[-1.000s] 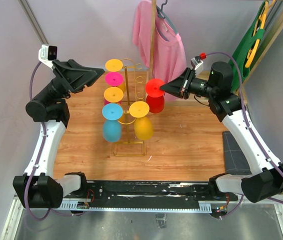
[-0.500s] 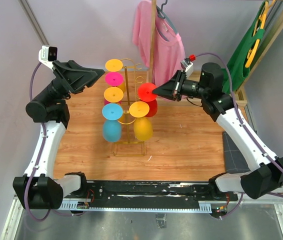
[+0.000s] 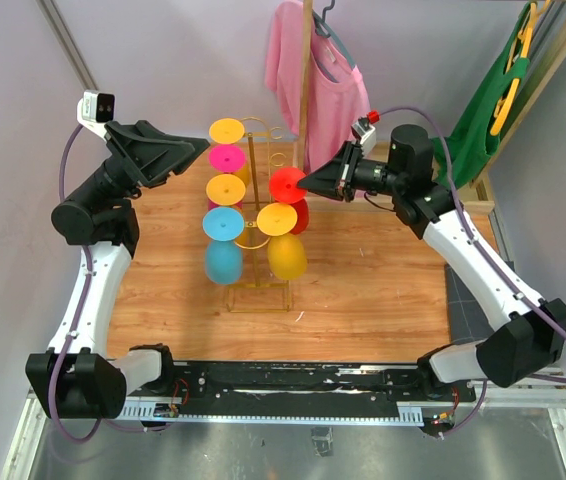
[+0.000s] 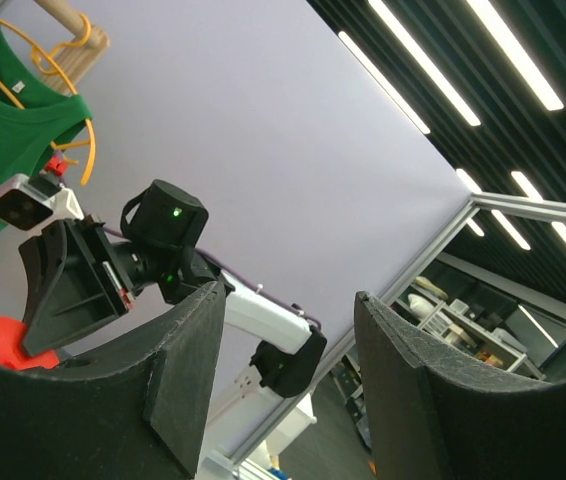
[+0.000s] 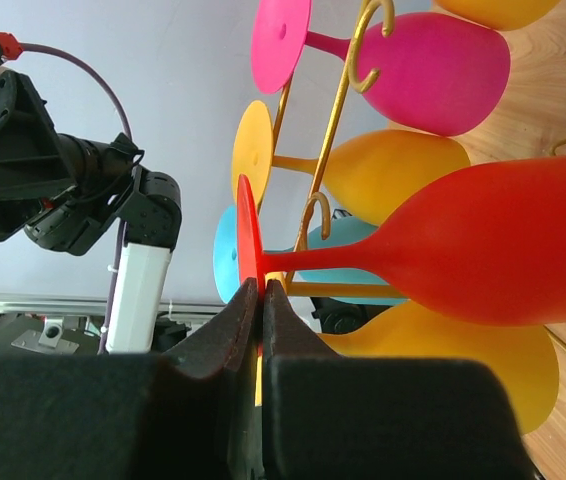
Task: Place the wine glass upside down on the wine glass rack
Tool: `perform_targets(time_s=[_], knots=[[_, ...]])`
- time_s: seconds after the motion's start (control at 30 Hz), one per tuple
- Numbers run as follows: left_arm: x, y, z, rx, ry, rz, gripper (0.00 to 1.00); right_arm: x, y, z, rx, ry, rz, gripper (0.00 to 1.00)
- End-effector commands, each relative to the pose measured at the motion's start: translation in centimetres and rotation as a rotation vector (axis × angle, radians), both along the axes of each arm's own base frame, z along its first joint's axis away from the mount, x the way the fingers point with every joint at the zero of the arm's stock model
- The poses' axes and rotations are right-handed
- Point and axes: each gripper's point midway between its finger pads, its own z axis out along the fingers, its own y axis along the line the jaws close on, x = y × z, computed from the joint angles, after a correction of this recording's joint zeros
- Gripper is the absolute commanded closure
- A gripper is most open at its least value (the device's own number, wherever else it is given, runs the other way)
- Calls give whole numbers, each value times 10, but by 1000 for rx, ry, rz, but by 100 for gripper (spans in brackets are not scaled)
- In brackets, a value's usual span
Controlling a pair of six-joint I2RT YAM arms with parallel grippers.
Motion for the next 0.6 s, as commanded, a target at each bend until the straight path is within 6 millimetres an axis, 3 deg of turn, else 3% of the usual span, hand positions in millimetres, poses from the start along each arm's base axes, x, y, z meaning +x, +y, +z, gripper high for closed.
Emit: perform_targets(time_s=[0.0, 0.57], knots=[[-9, 0, 3, 13, -37, 6, 41, -7, 10, 16, 31, -51, 39, 99], [-7, 0, 0, 16, -31, 9, 41, -6, 23, 8, 23, -38, 73, 99]])
